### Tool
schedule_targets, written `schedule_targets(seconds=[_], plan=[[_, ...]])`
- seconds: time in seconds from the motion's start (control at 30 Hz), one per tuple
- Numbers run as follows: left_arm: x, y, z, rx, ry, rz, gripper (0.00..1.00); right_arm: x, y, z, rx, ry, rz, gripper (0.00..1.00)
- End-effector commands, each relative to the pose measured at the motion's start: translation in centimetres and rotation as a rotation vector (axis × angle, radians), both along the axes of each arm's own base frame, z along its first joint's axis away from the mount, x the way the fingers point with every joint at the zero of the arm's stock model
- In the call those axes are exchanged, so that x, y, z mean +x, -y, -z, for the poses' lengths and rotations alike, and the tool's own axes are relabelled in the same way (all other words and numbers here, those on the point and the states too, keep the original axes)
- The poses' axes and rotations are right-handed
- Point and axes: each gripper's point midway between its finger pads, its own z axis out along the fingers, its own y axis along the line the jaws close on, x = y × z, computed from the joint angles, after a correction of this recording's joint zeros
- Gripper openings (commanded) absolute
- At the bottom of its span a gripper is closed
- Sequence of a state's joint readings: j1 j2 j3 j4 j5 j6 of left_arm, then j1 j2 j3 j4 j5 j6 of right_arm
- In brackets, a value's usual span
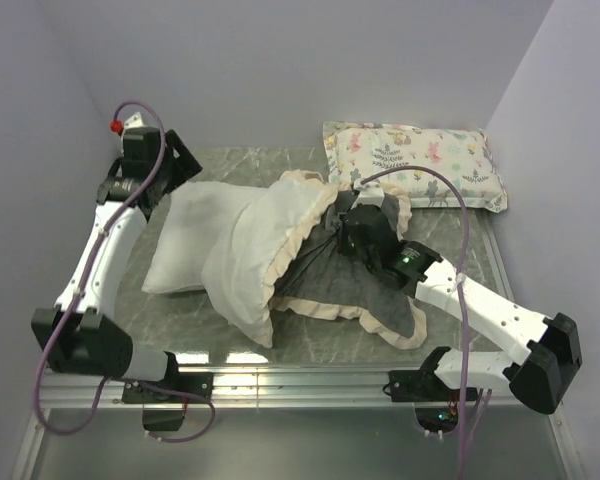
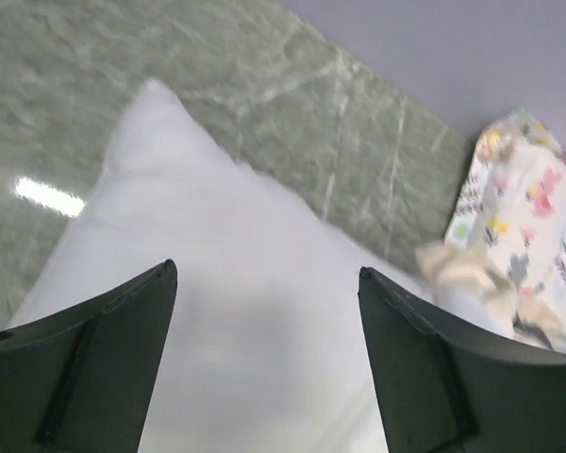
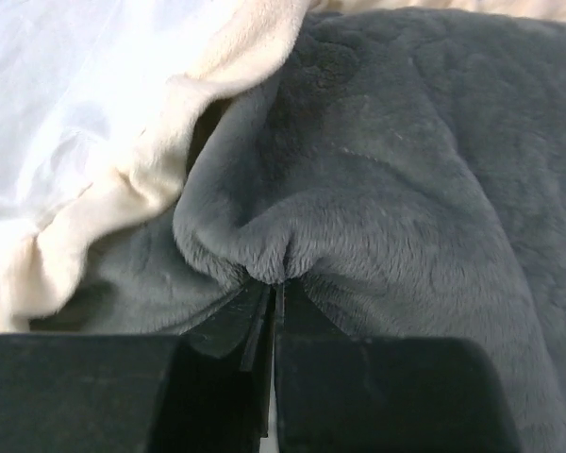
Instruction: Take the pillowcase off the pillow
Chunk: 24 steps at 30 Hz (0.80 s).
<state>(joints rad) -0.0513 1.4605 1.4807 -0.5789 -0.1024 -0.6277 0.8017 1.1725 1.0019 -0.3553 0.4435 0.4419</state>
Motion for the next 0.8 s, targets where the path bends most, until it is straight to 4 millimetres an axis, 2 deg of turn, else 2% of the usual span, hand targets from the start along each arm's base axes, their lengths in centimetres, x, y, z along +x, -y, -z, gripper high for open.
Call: schedule_targets(seconds=[0.0,0.03,0.07,0.1,0.13,0.2,0.23,0.3,0.37,0.53,0.57,0.6,0.63,0.67,0.7,0.73,0.77], plan=[[-4.0,1.1,-0.8,-0.018,0.041,-0.078,0.82,1.8,-0.5,-0.5,0.085,0.016,-0.003,0.00],[-4.9,1.7,2.4,-0.061,-0.002,-0.083,0.82,1.9,-0.1,0.2,0.090,0.002,-0.002,0.00],[-5.6,2.0,3.4,-0.082,-0.008,-0.079,0.83,2.2,0.4,0.6,0.103,-0.009,-0.002,0.00],[-6.4,2.1,3.4,-0.106,0.007,-0.083,0.83,2.4,0.4,0.9,0.109,-0.014,-0.004,0.00],[-7.3,2.5,5.4,-0.136,-0.023,-0.085,0.84,2.4,0.6,1.6,0.104,-0.026,-0.003,0.00],[-8.3,3.7,5.7,-0.191,-0.014,-0.042,0.92,2.4,0.5,2.5,0.098,-0.047,-0.012,0.00],[-8.8,3.9,6.8,-0.214,-0.033,-0.047,0.93,2.3,0.4,3.0,0.096,-0.058,-0.016,0.00],[-9.2,4.2,6.8,-0.235,-0.016,-0.042,0.94,2.1,0.1,3.5,0.104,-0.065,-0.030,0.00],[-9.1,4.6,7.7,-0.255,-0.028,-0.034,0.98,2.1,0.0,3.9,0.107,-0.074,-0.035,0.00],[-7.7,5.8,12.3,-0.271,-0.133,-0.008,0.99,2.3,-0.7,4.1,0.112,-0.086,-0.050,0.00],[-7.4,6.0,13.0,-0.272,-0.144,-0.002,0.93,2.3,-0.7,3.7,0.115,-0.080,-0.054,0.00],[-7.0,6.0,14.3,-0.262,-0.173,-0.008,0.79,2.4,-0.6,3.5,0.113,-0.077,-0.052,0.00],[-6.7,5.7,14.8,-0.248,-0.186,-0.016,0.49,2.5,-0.3,3.1,0.104,-0.065,-0.038,0.00],[-6.4,5.6,15.1,-0.234,-0.192,-0.016,0.36,2.6,0.0,2.6,0.102,-0.056,-0.029,0.00],[-5.7,5.3,15.0,-0.224,-0.190,-0.021,0.12,2.7,0.3,2.1,0.097,-0.054,-0.024,0.00],[-5.7,3.9,15.2,-0.203,-0.216,-0.072,0.00,2.9,0.7,1.7,0.092,-0.048,-0.014,0.00],[-5.3,3.2,14.7,-0.196,-0.205,-0.086,0.00,3.2,1.6,0.8,0.109,-0.036,0.003,0.00]])
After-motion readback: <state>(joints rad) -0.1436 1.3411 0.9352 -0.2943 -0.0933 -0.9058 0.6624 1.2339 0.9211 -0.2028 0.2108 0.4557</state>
